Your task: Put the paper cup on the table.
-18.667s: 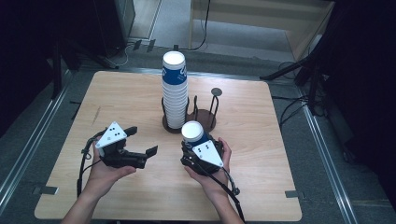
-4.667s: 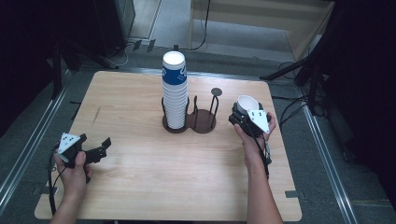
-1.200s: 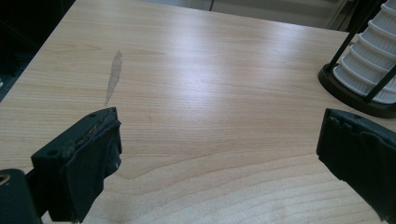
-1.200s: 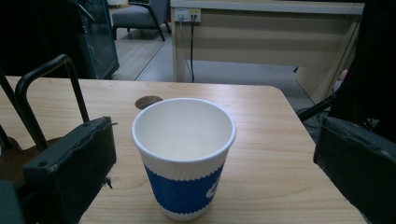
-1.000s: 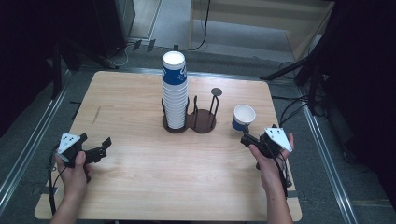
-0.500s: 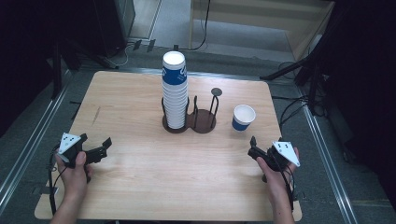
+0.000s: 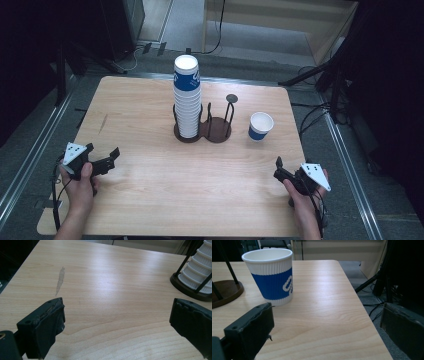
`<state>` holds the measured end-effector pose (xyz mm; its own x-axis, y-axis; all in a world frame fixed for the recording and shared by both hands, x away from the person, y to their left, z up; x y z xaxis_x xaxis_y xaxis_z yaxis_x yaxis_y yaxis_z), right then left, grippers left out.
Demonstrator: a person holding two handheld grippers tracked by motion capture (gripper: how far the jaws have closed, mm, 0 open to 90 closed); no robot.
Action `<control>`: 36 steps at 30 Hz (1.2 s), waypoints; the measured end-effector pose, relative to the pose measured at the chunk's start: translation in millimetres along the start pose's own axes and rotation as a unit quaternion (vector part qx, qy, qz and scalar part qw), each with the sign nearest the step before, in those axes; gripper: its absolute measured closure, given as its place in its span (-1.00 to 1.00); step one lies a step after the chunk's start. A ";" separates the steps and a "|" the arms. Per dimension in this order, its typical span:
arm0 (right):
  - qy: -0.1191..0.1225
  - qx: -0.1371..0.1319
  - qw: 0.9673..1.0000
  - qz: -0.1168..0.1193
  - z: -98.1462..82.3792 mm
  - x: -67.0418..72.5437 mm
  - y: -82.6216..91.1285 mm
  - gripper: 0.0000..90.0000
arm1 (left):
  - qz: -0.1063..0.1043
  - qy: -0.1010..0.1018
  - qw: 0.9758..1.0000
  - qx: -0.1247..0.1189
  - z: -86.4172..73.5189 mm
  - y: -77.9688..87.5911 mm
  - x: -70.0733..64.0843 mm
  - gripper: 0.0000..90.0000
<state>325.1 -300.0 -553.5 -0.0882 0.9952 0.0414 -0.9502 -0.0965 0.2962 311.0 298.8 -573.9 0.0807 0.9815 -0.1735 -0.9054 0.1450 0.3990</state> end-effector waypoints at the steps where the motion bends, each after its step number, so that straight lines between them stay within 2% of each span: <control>1: 0.001 0.001 1.000 -0.001 -1.0 -1.7 1.2 -1.00 | 0.000 -0.001 1.000 0.000 -0.1 -0.1 -0.2 -0.98; 4: -0.002 0.003 1.000 -0.003 -4.6 -8.0 5.6 -1.00 | 0.001 -0.004 1.000 0.000 -0.3 0.2 -1.0 -0.98; 10: 0.010 0.004 1.000 -0.004 -11.5 -16.0 12.5 -1.00 | 0.001 -0.006 1.000 0.000 -0.4 0.1 -1.9 -0.98; 14: 0.002 0.002 1.000 -0.008 -14.1 -20.3 15.1 -1.00 | 0.001 -0.007 1.000 0.000 -0.5 0.2 -2.0 -0.98; 17: 0.021 0.004 1.000 -0.008 -15.0 -21.6 17.3 -1.00 | 0.001 -0.008 1.000 0.001 -0.7 0.4 -2.2 -0.98; 19: 0.035 0.018 0.999 -0.007 -17.3 -22.3 19.7 -0.93 | 0.001 -0.007 1.000 0.000 -0.7 0.6 -2.0 -0.98; 21: 0.047 0.046 0.998 -0.008 -21.6 -22.4 22.4 -0.82 | 0.001 -0.006 1.000 -0.001 -0.7 0.6 -1.9 -0.98; 23: 0.059 0.072 0.996 -0.012 -25.3 -23.3 23.5 -0.81 | 0.001 -0.007 1.000 0.000 -0.7 0.6 -2.0 -0.98; 24: 0.050 0.080 0.995 -0.011 -26.2 -24.2 24.0 -0.80 | 0.001 -0.007 1.000 0.000 -0.7 0.5 -2.0 -0.98; 28: 0.019 0.075 0.997 0.000 -25.7 -27.9 24.9 -0.80 | 0.001 -0.007 1.000 0.002 -0.8 0.2 -1.6 -0.98; 34: 0.013 0.076 0.997 0.004 -25.5 -28.1 24.3 -0.80 | 0.002 -0.006 1.000 0.002 -0.7 0.0 -1.7 -0.98; 36: 0.009 0.077 0.997 -0.001 -25.5 -28.7 23.8 -0.81 | 0.002 -0.006 1.000 0.003 -0.7 0.0 -1.5 -0.98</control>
<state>297.3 -330.5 -571.9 -0.0921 0.9954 0.0246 -0.8939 -0.0935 0.4384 310.6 297.3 -574.2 0.0813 0.9836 -0.1608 -0.9036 0.1408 0.4045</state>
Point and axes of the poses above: each handheld gripper's, and its own axes: y roughly backward along the jaws, z roughly out of its top, x roughly to its left, the point moved 6 cm from there along -y, roughly forward along the jaws, and after that the axes turned 4 degrees about z, right-handed, at the moved point
